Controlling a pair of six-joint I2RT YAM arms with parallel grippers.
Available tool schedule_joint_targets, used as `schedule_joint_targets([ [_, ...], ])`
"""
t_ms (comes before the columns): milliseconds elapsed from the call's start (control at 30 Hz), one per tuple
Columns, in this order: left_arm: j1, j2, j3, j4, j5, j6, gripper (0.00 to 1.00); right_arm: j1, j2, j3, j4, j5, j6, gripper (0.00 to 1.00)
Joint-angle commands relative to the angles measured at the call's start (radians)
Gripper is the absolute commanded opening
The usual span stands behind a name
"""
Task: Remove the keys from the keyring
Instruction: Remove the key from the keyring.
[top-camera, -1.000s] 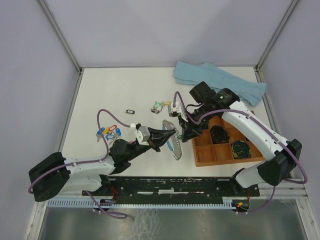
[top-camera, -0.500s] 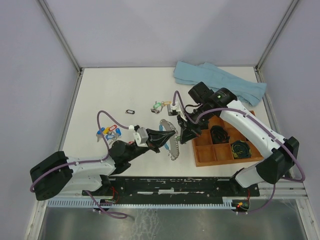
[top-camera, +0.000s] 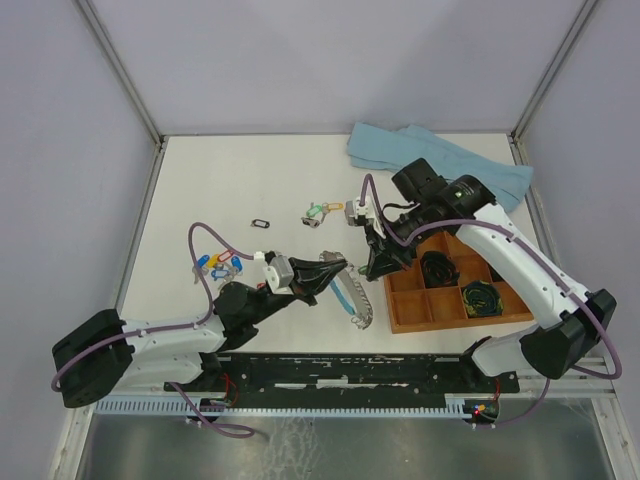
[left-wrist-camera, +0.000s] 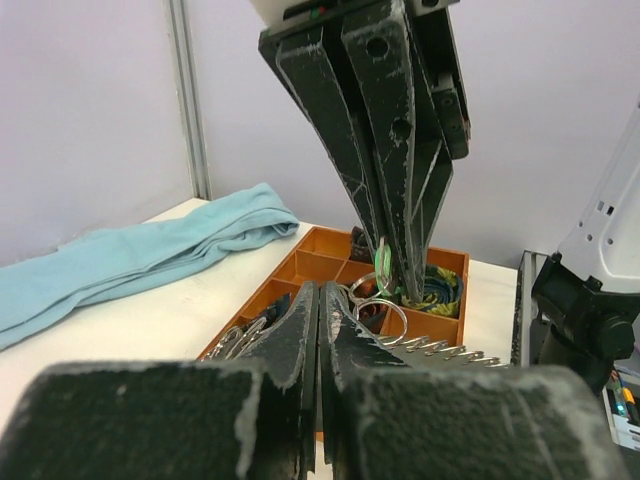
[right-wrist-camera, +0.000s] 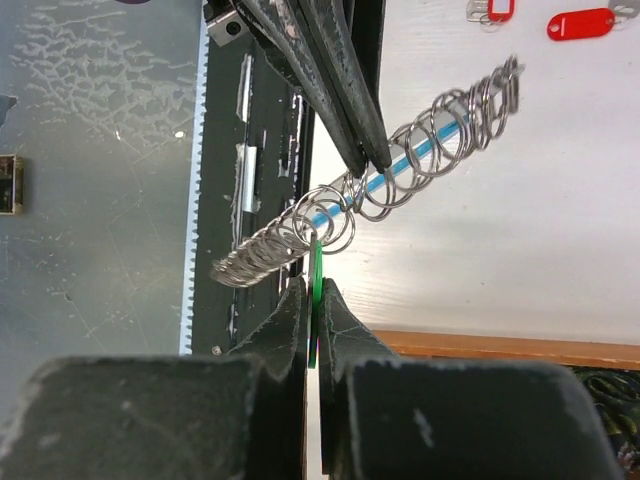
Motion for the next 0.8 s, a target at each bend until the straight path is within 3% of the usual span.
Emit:
schedule_joint_targets([
  [0,0.005,-0.013,0.024,-0.025,-0.077,0.063,0.03,-0.003,-0.024,0.069,-0.059,0.0,-0.029,0.01],
  [433,0.004,0.043,0.068,-0.081,0.012,0.049,0.03,0.044,0.038,0.166,-0.118,0.111,-0.036,0.01],
  [767,0.006,-0.014,0.026,-0.063,0.059,0.049,0.03,0.065,0.061,0.222,-0.143,0.216,-0.032,0.01],
])
